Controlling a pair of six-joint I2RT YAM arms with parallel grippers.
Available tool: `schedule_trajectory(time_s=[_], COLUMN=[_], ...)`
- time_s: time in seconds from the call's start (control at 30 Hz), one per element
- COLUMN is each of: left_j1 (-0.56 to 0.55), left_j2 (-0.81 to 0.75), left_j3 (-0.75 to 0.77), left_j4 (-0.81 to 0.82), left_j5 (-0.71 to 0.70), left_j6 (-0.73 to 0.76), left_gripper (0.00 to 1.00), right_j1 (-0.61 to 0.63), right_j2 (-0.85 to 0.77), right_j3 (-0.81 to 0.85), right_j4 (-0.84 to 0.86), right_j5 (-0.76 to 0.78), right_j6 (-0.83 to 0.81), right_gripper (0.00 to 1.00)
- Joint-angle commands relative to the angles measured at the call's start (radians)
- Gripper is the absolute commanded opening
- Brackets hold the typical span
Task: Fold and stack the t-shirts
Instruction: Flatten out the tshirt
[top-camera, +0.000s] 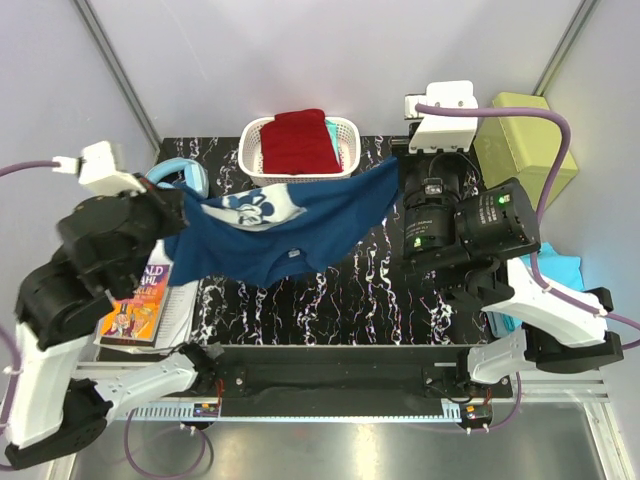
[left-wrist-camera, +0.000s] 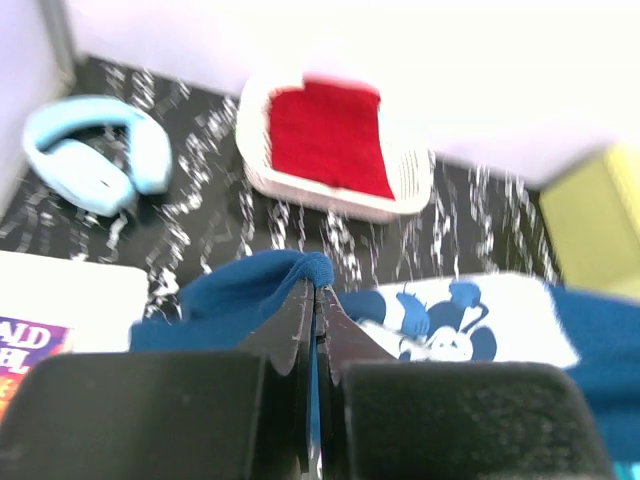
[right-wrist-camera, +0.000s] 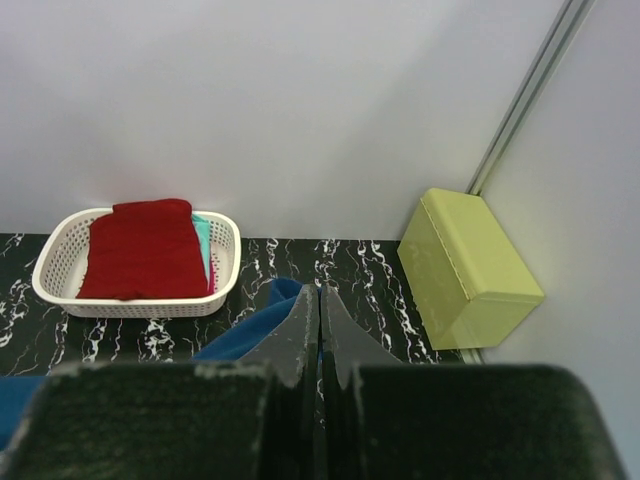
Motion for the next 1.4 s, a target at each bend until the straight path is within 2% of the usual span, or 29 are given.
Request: schedule_trajectory(time_s=[0.0, 0.23, 0.37, 0.57, 0.77, 0.87, 0.93, 1.07, 1.13, 1.17, 1.2, 1.33, 1.37], left_j1=[0.002, 0.002, 0.002, 0.002, 0.002, 0.003, 0.005, 0.006, 0.006, 0.006, 0.006, 0.006, 0.006], left_j2=[-0.020, -0.050, -0.080, -0.087, -0.025, 0.009, 0.037, 0.126, 0.127, 0.123, 0.114, 0.060, 0.063], left_j3=[0.065, 0.158, 0.145, -0.015, -0.179, -0.208, -0.195, -0.059, -0.012, 0.023, 0.037, 0.029, 0.005], left_j4=[-0.039, -0.055, -0.055, -0.054, -0.036, 0.003, 0.023, 0.023, 0.021, 0.018, 0.015, 0.014, 0.014], left_j5=[-0.142, -0.138, -0.145, -0.168, -0.085, -0.044, -0.018, -0.006, -0.036, -0.051, -0.084, -0.125, -0.121], left_j6=[-0.001, -0.006, -0.012, -0.013, -0.053, -0.050, -0.041, -0.013, -0.012, -0.012, -0.012, 0.016, 0.033], left_gripper=[0.00, 0.00, 0.00, 0.00, 0.00, 0.00, 0.00, 0.00, 0.00, 0.00, 0.00, 0.00, 0.00], right_j1=[-0.016, -0.045, -0.088, -0.186, -0.237, -0.251, -0.258, -0.280, -0.280, -0.278, -0.278, -0.312, -0.323], right_j2=[-0.027, -0.042, -0.076, -0.068, -0.022, -0.002, 0.014, 0.065, 0.117, 0.134, 0.149, 0.208, 0.217], right_j3=[-0.041, -0.066, -0.118, -0.244, -0.311, -0.334, -0.333, -0.255, -0.187, -0.099, -0.057, -0.012, 0.002], right_j4=[0.033, 0.040, 0.043, 0.049, 0.054, 0.056, 0.056, 0.043, -0.067, -0.160, -0.376, -0.527, -0.597], right_j5=[0.013, 0.035, 0.032, 0.019, 0.009, 0.004, -0.005, -0.040, -0.063, -0.077, -0.118, -0.169, -0.189], right_j6=[0.039, 0.056, 0.095, 0.120, 0.155, 0.174, 0.180, 0.183, 0.236, 0.376, 0.455, 0.595, 0.738], right_gripper=[0.00, 0.00, 0.00, 0.00, 0.00, 0.00, 0.00, 0.00, 0.00, 0.00, 0.00, 0.00, 0.00])
